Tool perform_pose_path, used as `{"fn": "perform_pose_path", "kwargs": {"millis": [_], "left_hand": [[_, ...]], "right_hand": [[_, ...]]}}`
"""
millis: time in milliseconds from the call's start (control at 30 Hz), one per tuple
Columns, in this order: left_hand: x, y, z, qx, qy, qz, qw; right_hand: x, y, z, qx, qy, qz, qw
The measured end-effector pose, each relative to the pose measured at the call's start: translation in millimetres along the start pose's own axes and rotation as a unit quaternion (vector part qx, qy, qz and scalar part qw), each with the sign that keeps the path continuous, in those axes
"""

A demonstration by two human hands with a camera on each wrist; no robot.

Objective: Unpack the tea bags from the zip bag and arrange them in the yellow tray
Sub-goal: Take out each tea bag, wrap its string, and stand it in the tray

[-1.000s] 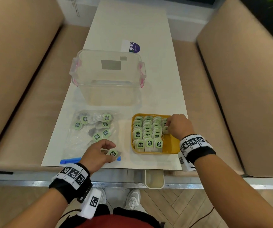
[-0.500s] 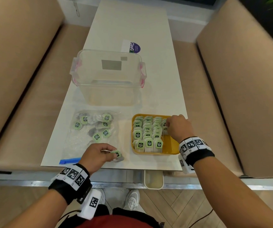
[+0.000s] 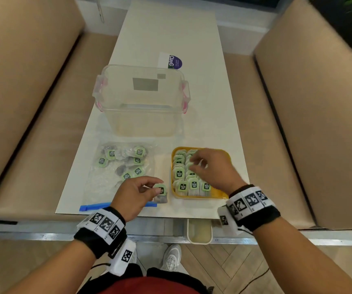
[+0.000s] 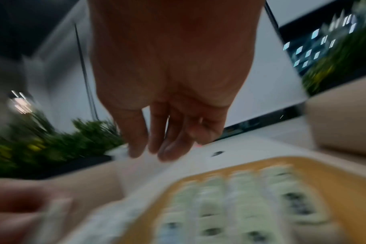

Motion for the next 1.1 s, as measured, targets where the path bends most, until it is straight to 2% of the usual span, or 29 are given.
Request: {"fn": "perform_pose_path", "kwargs": {"millis": [67,167,300,367,433,533,667,833,1100], "left_hand": [[8.3,0.1,5.7,0.007,-0.004,0.024,1.000],[15.2,1.8,11.6,0.016,-0.004,0.057,0.998],[16.1,4.1,15.3,0.034,-0.006,0.074,0.997],[18.2,6.8,15.8,0.036,-0.004,0.092,0.995],[18.9,10.0,12.5,0.037,-0.016,0.103,0.994],[9.6,13.9,-0.8,0.051,-0.082,0.112,0.989],[-13.3,21.9,-16.9,0.063,-0.148,0.099,0.982],[-32.4,31.1,-25.7,0.080,-0.164,0.085,0.979],[-41.8,38.7,-32.5,0.092,-0.155,0.067,0.981]], "right_hand": [[-28.2,7.9,17.4,-0.089,-0.040,-0.020,0.995],[-42.0,10.9,36.8,-0.132,-0.065,-0.023,0.989],[-43.4,11.9,39.1,-0.127,-0.071,-0.009,0.989],[-42.8,13.7,32.6,-0.114,-0.023,-0.024,0.993],[-35.5,13.3,16.3,-0.069,0.059,-0.029,0.995],[-8.2,8.9,-18.8,-0.001,0.100,0.035,0.994],[25.9,4.0,-48.6,0.026,0.126,0.109,0.986],[50.8,-1.3,-55.0,-0.003,0.116,0.162,0.980],[57.8,-5.5,-34.2,-0.042,0.166,0.167,0.971]]}}
Point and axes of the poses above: each hand's wrist, its own y-axis away from the middle knuckle, its own z-axis out of the palm, x = y × z, the point moved 2 cm from there along -y, towards the middle knuckle, and after that the axes turned 3 degrees about -x, right-handed, at the moved point
